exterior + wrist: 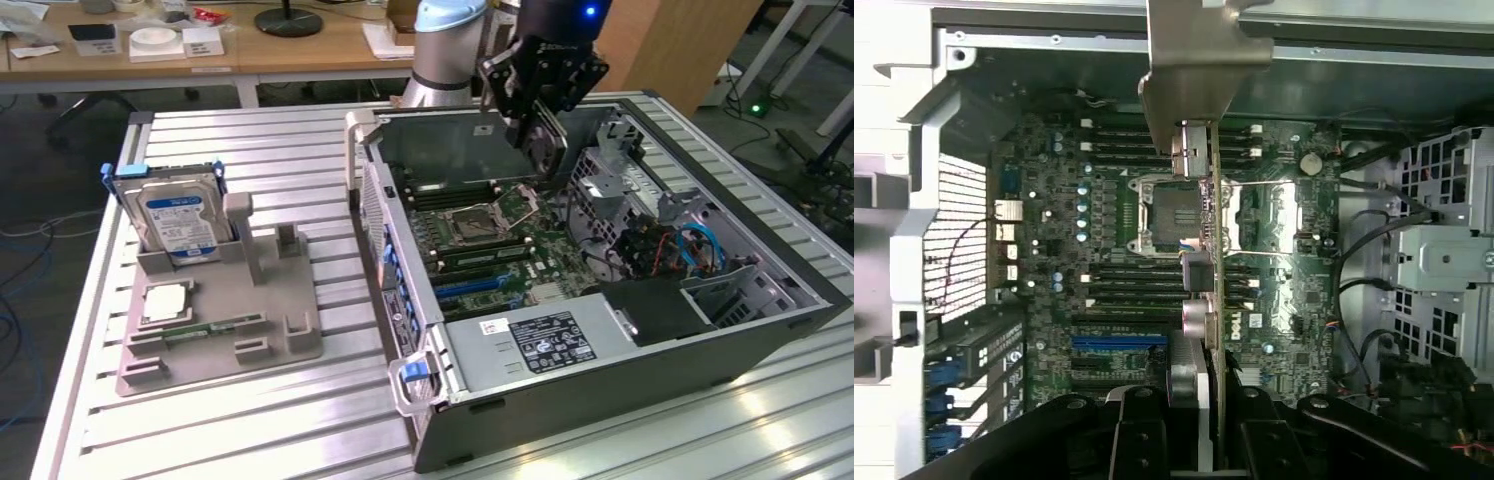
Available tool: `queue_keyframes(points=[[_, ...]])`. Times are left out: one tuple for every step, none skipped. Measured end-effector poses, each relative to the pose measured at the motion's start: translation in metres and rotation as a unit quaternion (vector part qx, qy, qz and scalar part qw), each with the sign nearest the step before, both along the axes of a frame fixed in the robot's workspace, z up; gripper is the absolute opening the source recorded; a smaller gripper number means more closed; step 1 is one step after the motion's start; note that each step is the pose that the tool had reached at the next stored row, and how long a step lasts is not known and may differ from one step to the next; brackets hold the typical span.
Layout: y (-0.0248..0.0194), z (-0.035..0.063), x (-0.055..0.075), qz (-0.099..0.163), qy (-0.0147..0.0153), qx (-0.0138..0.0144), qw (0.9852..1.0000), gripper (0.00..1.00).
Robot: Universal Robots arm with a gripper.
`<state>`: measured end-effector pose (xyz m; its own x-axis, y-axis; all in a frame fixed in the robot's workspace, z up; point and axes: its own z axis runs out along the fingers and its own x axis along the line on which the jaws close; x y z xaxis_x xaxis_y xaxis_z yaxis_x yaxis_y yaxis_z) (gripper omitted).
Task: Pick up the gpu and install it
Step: 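Pick up the gpu and move the gpu toward the slot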
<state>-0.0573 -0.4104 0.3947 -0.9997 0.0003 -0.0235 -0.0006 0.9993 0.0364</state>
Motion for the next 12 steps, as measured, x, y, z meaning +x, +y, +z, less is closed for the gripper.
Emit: queue_keyframes(points=[[0.0, 0.0, 0.003, 0.0, 0.0, 0.0, 1.0, 0.29], [0.0, -0.0001, 0.006, 0.0, 0.0, 0.0, 1.0, 0.29], [0.0, -0.0001, 0.01, 0.0, 0.0, 0.0, 1.0, 0.29], [0.0, -0.0001, 0.013, 0.0, 0.0, 0.0, 1.0, 0.29], [0.0, -0.0001, 0.015, 0.0, 0.0, 0.0, 1.0, 0.29], [-0.0001, -0.0001, 0.015, 0.0, 0.0, 0.0, 1.0, 0.29], [-0.0001, -0.0001, 0.015, 0.0, 0.0, 0.0, 1.0, 0.29], [-0.0001, -0.0001, 0.015, 0.0, 0.0, 0.0, 1.0, 0.29], [0.0, -0.0001, 0.016, 0.0, 0.0, 0.0, 1.0, 0.29], [0.0, -0.0001, 0.016, 0.0, 0.0, 0.0, 1.0, 0.29], [0.0, -0.0001, 0.016, 0.0, 0.0, 0.0, 1.0, 0.29], [0.0, -0.0001, 0.016, 0.0, 0.0, 0.0, 1.0, 0.29]])
